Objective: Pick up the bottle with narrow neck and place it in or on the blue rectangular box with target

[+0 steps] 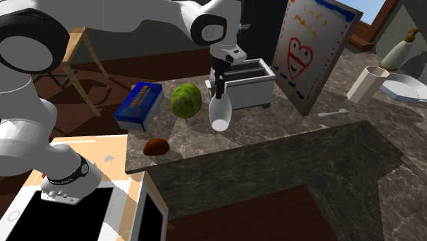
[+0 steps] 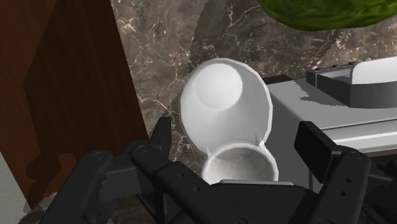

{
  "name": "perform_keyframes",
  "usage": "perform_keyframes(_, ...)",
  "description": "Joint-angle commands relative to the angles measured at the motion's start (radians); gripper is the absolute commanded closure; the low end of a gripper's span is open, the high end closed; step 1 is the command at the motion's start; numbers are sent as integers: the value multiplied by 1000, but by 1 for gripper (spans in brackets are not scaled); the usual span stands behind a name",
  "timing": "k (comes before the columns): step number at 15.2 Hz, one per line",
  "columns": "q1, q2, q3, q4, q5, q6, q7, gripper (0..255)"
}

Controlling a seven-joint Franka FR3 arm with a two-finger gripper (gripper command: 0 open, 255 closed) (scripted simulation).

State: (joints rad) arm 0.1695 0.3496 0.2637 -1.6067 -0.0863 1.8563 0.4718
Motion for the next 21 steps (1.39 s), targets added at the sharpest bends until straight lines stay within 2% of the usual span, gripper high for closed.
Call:
perform_keyframes(1, 0, 0, 0, 0, 0, 0, 0, 0)
perform_keyframes(2, 0, 0, 0, 0, 0, 0, 0, 255)
perform_keyframes(11, 0, 0, 0, 0, 0, 0, 0, 255)
perform_keyframes(21, 2, -19, 3, 108, 7, -126, -5, 255)
